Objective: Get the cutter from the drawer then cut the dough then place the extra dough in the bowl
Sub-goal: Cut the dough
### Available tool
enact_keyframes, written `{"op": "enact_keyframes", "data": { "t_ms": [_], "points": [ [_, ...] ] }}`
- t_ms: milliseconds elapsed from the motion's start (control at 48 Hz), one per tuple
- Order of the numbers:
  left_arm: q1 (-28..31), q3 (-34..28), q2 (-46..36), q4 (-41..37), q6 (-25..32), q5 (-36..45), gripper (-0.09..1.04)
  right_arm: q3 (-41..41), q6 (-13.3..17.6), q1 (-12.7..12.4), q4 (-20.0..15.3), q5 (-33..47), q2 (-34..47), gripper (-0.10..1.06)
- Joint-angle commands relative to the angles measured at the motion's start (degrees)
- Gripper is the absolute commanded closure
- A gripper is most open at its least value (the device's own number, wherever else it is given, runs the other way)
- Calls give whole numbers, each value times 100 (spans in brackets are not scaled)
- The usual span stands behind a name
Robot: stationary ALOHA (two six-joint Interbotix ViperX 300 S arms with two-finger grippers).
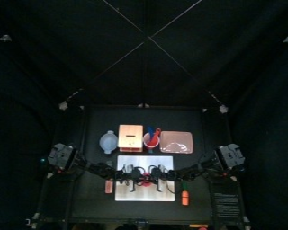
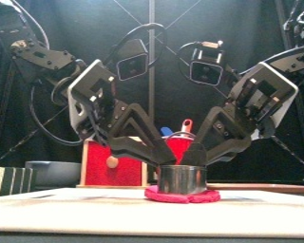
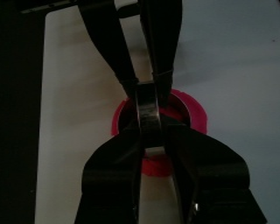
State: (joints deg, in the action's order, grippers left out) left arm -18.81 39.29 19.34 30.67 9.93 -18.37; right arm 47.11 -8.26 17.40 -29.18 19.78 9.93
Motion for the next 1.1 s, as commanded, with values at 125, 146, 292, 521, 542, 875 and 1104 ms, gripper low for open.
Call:
{"op": "enact_keyframes", "data": {
  "t_ms": [125, 146, 292, 521, 542, 875, 1104],
  "points": [
    [-519, 176, 308, 18, -62, 606, 56, 132, 18, 35, 62, -141, -229, 36],
    [-519, 185, 308, 18, -53, 606, 56, 149, 18, 26, 79, -141, -281, 36],
    [-527, 193, 308, 18, -62, 624, 56, 255, 18, 26, 132, -141, -563, 36],
    [-527, 202, 299, 26, -62, 624, 56, 422, 26, 26, 132, -141, -800, 36],
    [-519, 202, 299, 18, -62, 633, 56, 431, 26, 26, 132, -141, -791, 36],
    [-448, 176, 229, 18, -53, 624, 56, 396, 44, 26, 114, -141, -580, 36],
    [-237, 149, 79, -9, -44, 510, 56, 316, 44, 44, 132, -141, -466, 36]
  ]
}}
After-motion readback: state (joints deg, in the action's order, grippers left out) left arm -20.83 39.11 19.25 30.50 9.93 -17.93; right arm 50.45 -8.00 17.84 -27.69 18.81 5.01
